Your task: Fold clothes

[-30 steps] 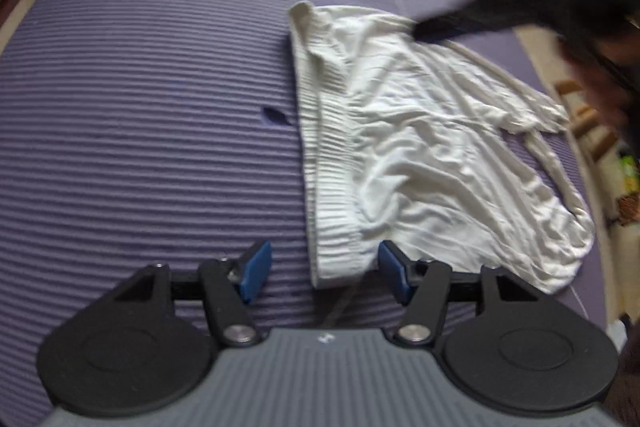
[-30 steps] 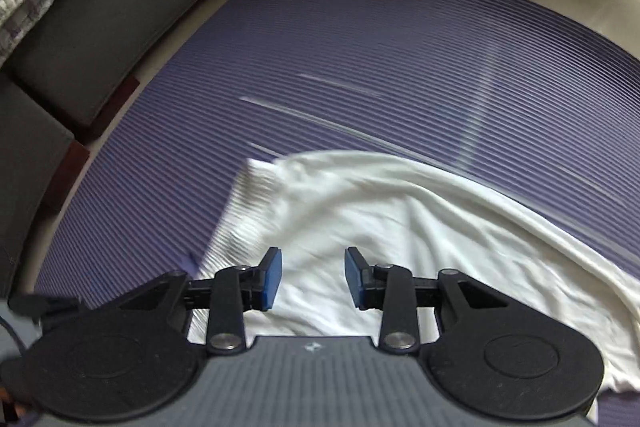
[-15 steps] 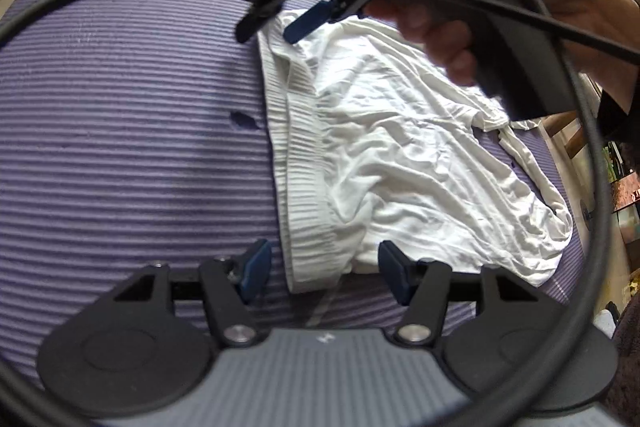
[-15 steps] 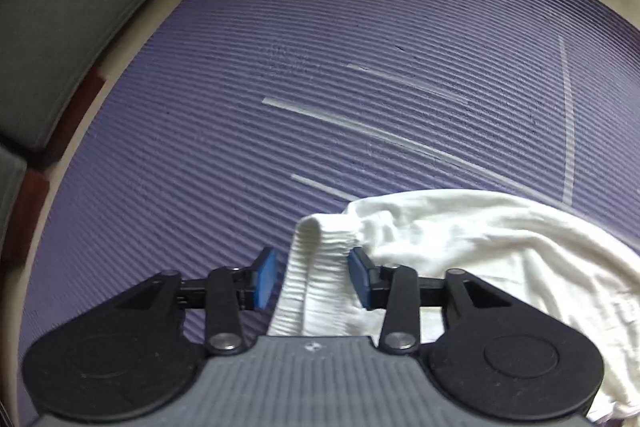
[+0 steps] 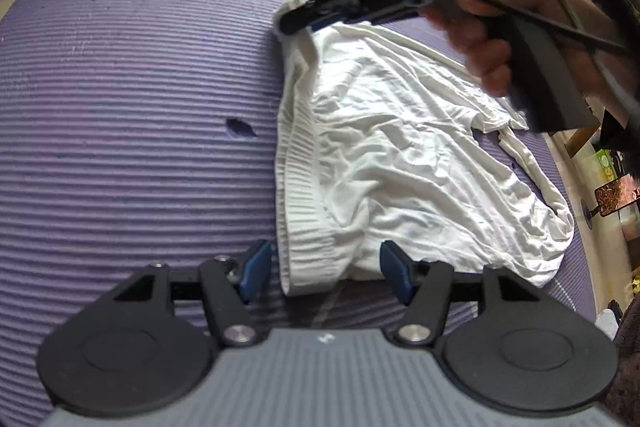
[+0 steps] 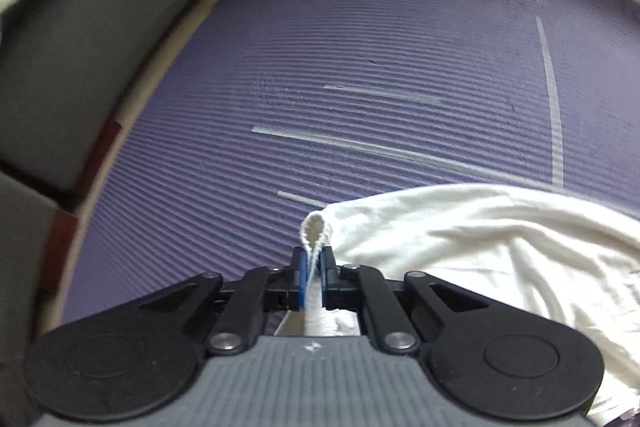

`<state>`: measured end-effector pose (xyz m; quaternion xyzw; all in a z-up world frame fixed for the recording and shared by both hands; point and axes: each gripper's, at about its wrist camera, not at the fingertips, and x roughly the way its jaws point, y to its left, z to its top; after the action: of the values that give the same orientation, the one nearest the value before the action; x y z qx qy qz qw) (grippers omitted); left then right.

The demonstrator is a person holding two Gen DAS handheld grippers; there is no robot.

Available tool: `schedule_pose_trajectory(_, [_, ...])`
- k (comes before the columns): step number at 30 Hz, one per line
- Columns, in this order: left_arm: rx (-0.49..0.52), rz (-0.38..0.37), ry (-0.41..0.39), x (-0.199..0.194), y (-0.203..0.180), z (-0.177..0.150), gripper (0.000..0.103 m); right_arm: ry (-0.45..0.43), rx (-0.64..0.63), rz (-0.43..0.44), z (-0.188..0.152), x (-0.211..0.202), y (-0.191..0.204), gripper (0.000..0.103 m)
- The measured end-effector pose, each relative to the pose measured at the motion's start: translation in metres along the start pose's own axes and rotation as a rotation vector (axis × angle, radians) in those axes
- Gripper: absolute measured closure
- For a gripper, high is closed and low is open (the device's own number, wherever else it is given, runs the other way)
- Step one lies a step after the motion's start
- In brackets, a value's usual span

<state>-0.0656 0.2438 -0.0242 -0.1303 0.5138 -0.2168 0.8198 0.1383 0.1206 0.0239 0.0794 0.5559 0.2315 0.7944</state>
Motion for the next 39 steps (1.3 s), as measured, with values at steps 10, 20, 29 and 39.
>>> schedule_pose_trajectory(10, [0.068,0.035,-0.015,0.000,-0.012,0.009,0.038,-0.073,0.192,0.258,-0.015,-0.043,-0.082,0.098])
schedule_pose_trajectory(20, [0.087,0.227,0.004,0.005,-0.031,0.028,0.048,-0.095,0.256,0.145,-0.054,-0.065,-0.112,0.095])
schedule_pose_trajectory(29, [0.254,0.219,0.021,0.022,-0.041,0.020,0.052,-0.172,0.227,0.168,-0.065,-0.128,-0.096,0.095])
schedule_pose_trajectory(39, [0.126,0.086,-0.202,-0.008,-0.034,0.001,0.095,-0.206,0.179,0.159,-0.068,-0.136,-0.089,0.096])
